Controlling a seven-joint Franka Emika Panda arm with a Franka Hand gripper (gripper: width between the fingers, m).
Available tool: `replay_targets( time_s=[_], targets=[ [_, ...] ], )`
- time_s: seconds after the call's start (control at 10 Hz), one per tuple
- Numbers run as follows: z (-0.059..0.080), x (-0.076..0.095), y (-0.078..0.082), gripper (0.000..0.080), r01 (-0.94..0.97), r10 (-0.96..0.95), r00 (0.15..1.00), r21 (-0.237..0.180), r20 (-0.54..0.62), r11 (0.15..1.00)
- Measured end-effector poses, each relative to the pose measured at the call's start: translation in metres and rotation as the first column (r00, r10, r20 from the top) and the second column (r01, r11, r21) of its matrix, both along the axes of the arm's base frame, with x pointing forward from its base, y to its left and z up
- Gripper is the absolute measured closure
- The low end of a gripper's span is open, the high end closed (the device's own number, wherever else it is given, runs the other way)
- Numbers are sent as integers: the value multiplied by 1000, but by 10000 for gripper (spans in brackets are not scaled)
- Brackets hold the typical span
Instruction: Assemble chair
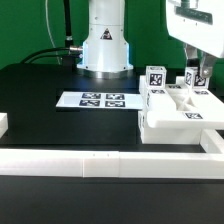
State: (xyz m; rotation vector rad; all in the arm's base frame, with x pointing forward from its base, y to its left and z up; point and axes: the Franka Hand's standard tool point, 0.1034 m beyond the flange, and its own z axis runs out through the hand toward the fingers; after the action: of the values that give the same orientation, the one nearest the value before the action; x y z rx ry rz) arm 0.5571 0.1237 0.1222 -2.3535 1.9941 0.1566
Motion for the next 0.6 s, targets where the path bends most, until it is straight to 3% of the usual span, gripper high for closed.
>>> replay_targets(
  time_s=[0.1, 0.2, 0.6],
  targets=[
    [0, 0, 0, 261, 1, -1, 1000, 1, 0, 1000],
    [0, 0, 0, 184, -18, 18, 1000, 2, 2, 1000],
    [0, 0, 0, 152, -349, 349, 936, 8, 39, 937]
  ],
)
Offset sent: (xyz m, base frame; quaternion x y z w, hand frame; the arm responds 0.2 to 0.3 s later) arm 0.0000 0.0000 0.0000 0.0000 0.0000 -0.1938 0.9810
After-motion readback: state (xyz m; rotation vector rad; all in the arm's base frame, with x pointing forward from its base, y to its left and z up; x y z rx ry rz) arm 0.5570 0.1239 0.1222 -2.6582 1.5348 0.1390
